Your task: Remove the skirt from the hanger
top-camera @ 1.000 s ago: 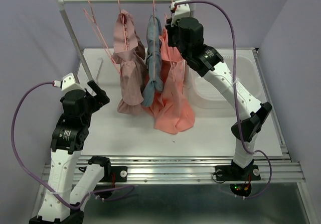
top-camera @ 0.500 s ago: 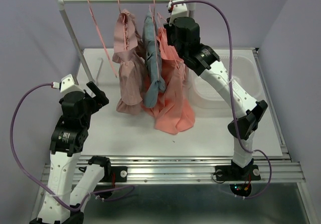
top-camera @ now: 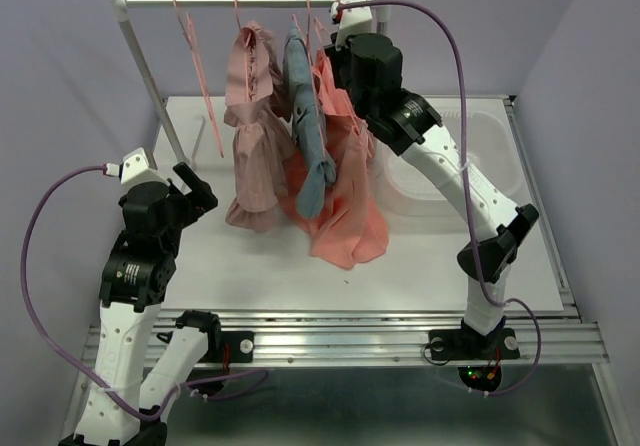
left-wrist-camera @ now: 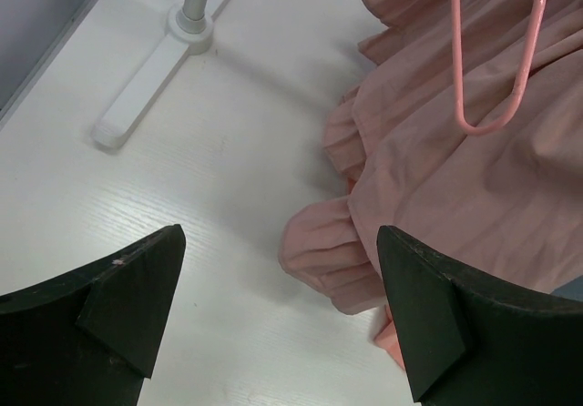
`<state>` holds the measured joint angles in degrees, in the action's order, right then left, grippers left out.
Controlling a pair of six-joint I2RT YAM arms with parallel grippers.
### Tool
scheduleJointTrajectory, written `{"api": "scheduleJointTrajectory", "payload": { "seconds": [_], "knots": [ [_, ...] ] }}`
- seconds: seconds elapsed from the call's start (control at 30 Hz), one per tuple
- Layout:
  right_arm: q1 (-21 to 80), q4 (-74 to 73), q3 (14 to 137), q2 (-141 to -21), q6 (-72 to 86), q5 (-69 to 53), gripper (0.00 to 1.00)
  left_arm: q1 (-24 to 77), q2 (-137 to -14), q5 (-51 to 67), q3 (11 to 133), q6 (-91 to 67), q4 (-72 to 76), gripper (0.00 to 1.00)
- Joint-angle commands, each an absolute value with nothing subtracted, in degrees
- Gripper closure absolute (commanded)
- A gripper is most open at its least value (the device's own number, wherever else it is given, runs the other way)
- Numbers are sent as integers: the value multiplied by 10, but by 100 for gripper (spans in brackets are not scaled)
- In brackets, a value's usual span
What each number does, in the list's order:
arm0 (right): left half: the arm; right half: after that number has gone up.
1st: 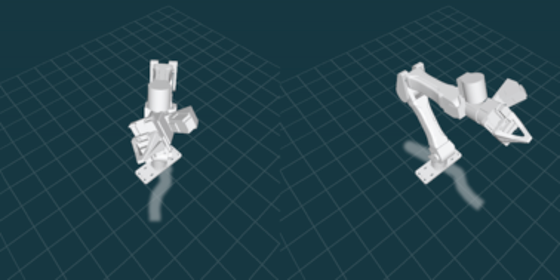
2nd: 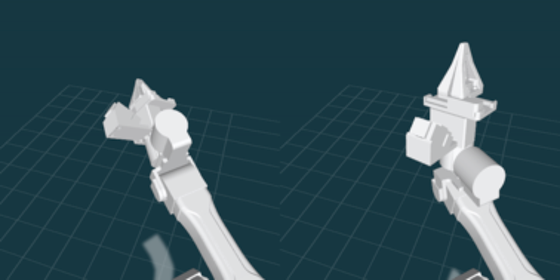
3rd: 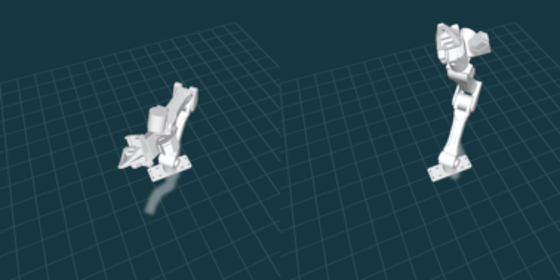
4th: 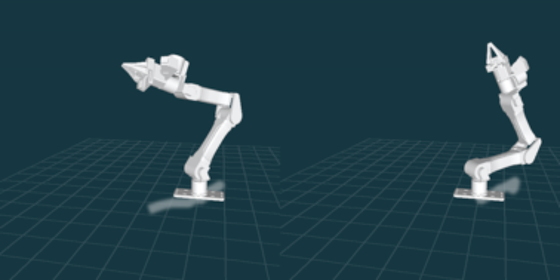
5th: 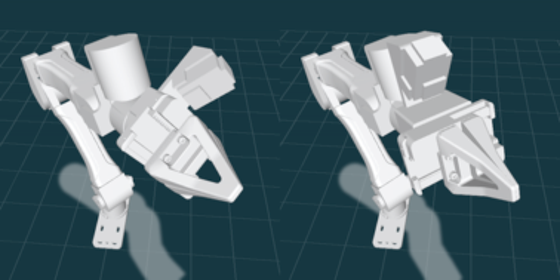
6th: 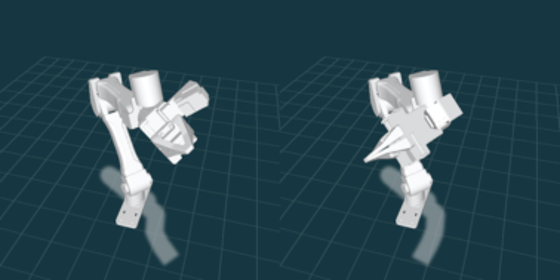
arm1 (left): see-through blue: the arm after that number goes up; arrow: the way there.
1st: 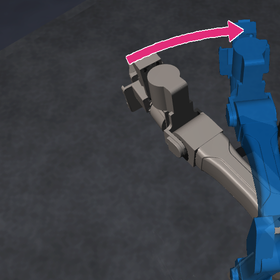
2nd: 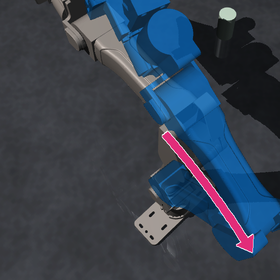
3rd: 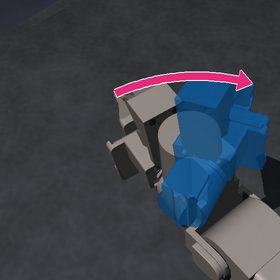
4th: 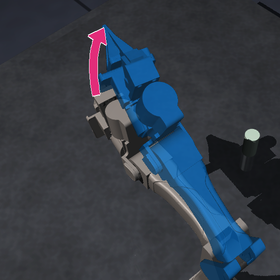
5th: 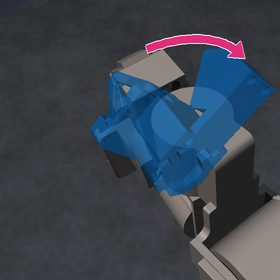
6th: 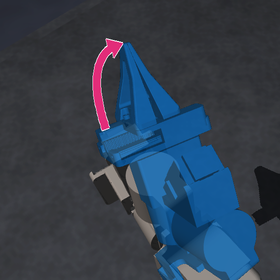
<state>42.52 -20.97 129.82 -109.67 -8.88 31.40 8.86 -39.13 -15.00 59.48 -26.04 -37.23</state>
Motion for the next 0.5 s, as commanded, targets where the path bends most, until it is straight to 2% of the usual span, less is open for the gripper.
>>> {"api": "scheduleJointTrajectory", "payload": {
  "seconds": [0.0,0.33,0.47],
  "knots": [
    [437,-101,1326,-1006,-111,345,99,85,-386,-138,617,-260,-362,1],
    [437,-151,1281,-940,-73,330,99,85,-378,-97,623,-254,-356,1],
    [437,-191,1218,-889,-38,300,99,85,-374,-65,628,-243,-354,1]
  ]
}}
